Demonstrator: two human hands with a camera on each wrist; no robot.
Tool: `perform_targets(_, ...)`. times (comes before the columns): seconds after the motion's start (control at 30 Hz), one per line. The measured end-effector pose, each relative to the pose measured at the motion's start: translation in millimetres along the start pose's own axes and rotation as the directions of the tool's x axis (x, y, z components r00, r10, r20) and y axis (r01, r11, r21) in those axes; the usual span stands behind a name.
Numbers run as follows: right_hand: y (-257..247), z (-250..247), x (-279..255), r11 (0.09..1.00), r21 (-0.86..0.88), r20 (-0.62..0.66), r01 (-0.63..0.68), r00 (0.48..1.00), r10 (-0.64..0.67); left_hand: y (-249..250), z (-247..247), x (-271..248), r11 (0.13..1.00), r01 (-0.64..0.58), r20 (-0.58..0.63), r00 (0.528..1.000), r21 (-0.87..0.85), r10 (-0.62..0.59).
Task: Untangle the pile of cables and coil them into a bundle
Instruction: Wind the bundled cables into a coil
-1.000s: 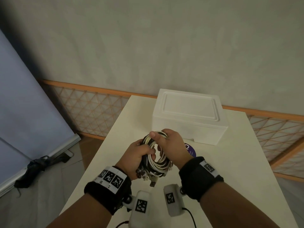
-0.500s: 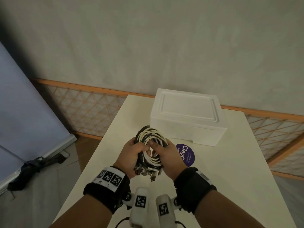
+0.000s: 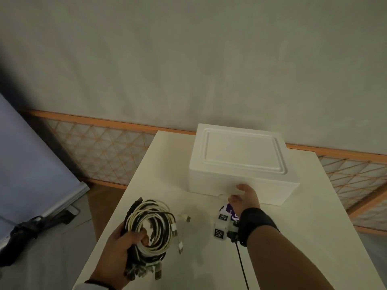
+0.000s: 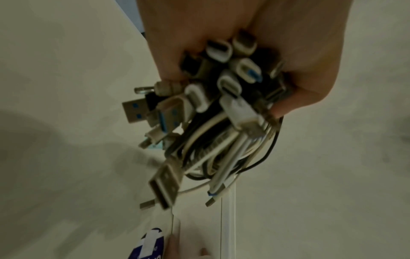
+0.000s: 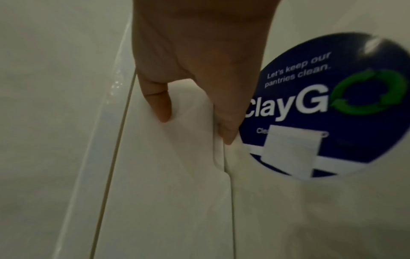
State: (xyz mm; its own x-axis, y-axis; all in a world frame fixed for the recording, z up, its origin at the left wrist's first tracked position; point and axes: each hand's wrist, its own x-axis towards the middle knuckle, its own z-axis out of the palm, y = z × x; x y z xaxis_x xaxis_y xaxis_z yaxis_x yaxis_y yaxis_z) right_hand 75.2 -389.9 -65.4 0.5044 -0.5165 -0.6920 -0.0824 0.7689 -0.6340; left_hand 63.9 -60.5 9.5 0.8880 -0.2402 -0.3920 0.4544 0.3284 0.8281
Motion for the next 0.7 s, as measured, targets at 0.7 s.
perform_targets(0.7,23,-66,-155,0.702,-0.704,0.207,0.11,0.977,0.054,21,56,-1,0.993,-0.103,0.316,0.946,0.057,0.08)
